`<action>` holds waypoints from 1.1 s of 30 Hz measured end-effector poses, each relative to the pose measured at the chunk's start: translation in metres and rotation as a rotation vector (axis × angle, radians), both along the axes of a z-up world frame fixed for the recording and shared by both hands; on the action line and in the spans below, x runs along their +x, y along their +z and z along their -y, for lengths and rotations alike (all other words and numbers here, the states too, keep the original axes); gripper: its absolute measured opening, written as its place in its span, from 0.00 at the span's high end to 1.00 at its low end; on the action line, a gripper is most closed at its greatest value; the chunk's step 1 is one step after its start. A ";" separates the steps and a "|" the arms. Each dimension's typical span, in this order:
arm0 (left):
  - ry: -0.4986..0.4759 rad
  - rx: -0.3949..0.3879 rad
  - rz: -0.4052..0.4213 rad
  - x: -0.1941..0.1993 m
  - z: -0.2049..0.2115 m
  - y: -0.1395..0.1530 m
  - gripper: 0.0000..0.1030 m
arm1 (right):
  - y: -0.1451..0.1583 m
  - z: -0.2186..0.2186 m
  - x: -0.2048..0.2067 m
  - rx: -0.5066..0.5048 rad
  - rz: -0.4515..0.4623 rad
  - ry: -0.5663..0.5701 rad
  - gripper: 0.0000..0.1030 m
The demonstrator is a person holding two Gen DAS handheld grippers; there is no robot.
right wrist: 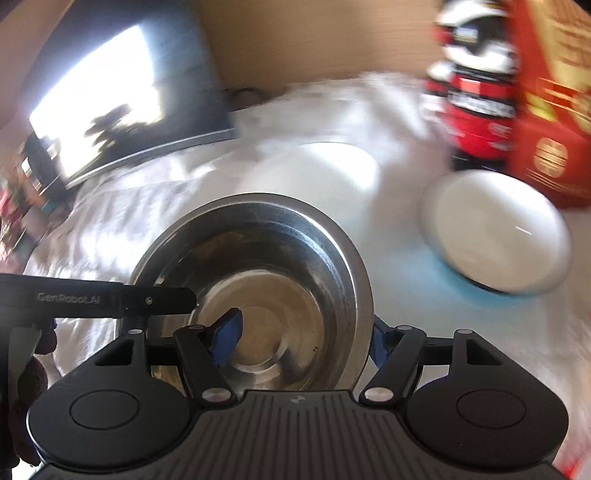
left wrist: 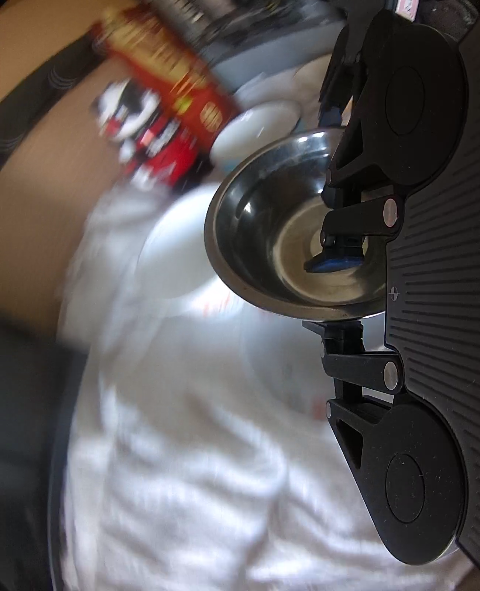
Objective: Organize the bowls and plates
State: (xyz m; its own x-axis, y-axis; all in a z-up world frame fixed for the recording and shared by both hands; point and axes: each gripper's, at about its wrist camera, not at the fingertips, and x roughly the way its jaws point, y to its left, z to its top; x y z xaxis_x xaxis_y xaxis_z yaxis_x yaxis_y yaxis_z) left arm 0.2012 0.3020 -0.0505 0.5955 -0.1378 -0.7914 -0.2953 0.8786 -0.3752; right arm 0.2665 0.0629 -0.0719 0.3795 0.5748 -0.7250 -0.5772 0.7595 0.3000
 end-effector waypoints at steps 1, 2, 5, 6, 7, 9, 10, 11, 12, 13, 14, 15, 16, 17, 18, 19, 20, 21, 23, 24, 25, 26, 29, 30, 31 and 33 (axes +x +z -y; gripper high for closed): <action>0.027 0.011 -0.007 -0.003 -0.010 -0.003 0.74 | -0.003 -0.013 0.000 -0.003 -0.002 0.020 0.32; 0.045 0.023 -0.014 -0.004 -0.016 -0.005 0.74 | -0.006 -0.025 0.001 -0.010 -0.005 0.040 0.32; 0.076 0.046 -0.036 -0.005 -0.028 -0.014 0.74 | -0.015 -0.053 -0.001 -0.045 -0.004 0.084 0.31; 0.081 0.050 -0.042 -0.005 -0.031 -0.017 0.74 | -0.017 -0.059 0.000 -0.056 -0.004 0.092 0.30; 0.085 0.052 -0.049 -0.005 -0.034 -0.021 0.74 | -0.019 -0.063 0.000 -0.061 -0.003 0.097 0.30; 0.086 0.054 -0.061 -0.002 -0.033 -0.026 0.74 | -0.021 -0.067 0.001 -0.067 -0.006 0.101 0.30; 0.084 0.054 -0.068 -0.001 -0.034 -0.029 0.74 | -0.022 -0.069 0.003 -0.070 -0.008 0.100 0.30; 0.080 0.056 -0.065 0.000 -0.033 -0.031 0.75 | -0.024 -0.070 0.005 -0.073 -0.011 0.099 0.30; 0.065 0.058 -0.052 0.000 -0.032 -0.032 0.75 | -0.025 -0.071 0.007 -0.079 -0.014 0.093 0.30; 0.057 0.064 -0.052 0.002 -0.032 -0.032 0.75 | -0.027 -0.072 0.006 -0.082 -0.013 0.089 0.30; 0.051 0.072 -0.053 0.003 -0.032 -0.033 0.76 | -0.028 -0.072 0.007 -0.085 -0.017 0.085 0.30; 0.046 0.081 -0.052 0.005 -0.031 -0.033 0.76 | -0.030 -0.072 0.007 -0.085 -0.022 0.081 0.30; 0.041 0.099 -0.048 0.006 -0.030 -0.033 0.76 | -0.031 -0.071 0.008 -0.084 -0.028 0.076 0.30; 0.040 0.126 -0.047 0.006 -0.027 -0.031 0.76 | -0.032 -0.069 0.007 -0.084 -0.028 0.071 0.30; 0.037 0.171 -0.044 0.005 -0.025 -0.030 0.77 | -0.032 -0.067 0.007 -0.082 -0.022 0.068 0.29; 0.029 0.202 -0.036 0.005 -0.024 -0.028 0.77 | -0.031 -0.065 0.006 -0.083 -0.010 0.062 0.27; 0.017 0.224 -0.028 0.004 -0.023 -0.026 0.74 | -0.030 -0.063 0.004 -0.084 0.000 0.057 0.26; 0.005 0.225 -0.022 0.004 -0.023 -0.024 0.73 | -0.029 -0.060 0.003 -0.082 0.010 0.051 0.24; -0.010 0.236 -0.031 0.004 -0.024 -0.025 0.72 | -0.028 -0.053 0.001 -0.068 0.014 0.042 0.23; -0.014 0.243 -0.039 0.006 -0.024 -0.027 0.69 | -0.029 -0.051 0.002 -0.062 0.006 0.037 0.22; -0.015 0.237 -0.044 0.006 -0.025 -0.029 0.68 | -0.030 -0.048 0.003 -0.054 -0.003 0.027 0.21; -0.012 0.226 -0.050 0.006 -0.027 -0.032 0.67 | -0.031 -0.044 0.003 -0.042 -0.003 0.012 0.21; -0.006 0.191 -0.060 0.006 -0.031 -0.038 0.66 | -0.034 -0.037 0.006 -0.024 -0.036 -0.028 0.19; -0.001 0.172 -0.062 0.006 -0.033 -0.040 0.66 | -0.038 -0.034 0.009 -0.014 -0.058 -0.033 0.17; 0.004 0.148 -0.067 0.007 -0.035 -0.042 0.66 | -0.042 -0.034 0.012 -0.013 -0.085 -0.032 0.17; 0.018 0.107 -0.077 0.008 -0.040 -0.047 0.66 | -0.054 -0.034 0.017 -0.019 -0.148 -0.036 0.17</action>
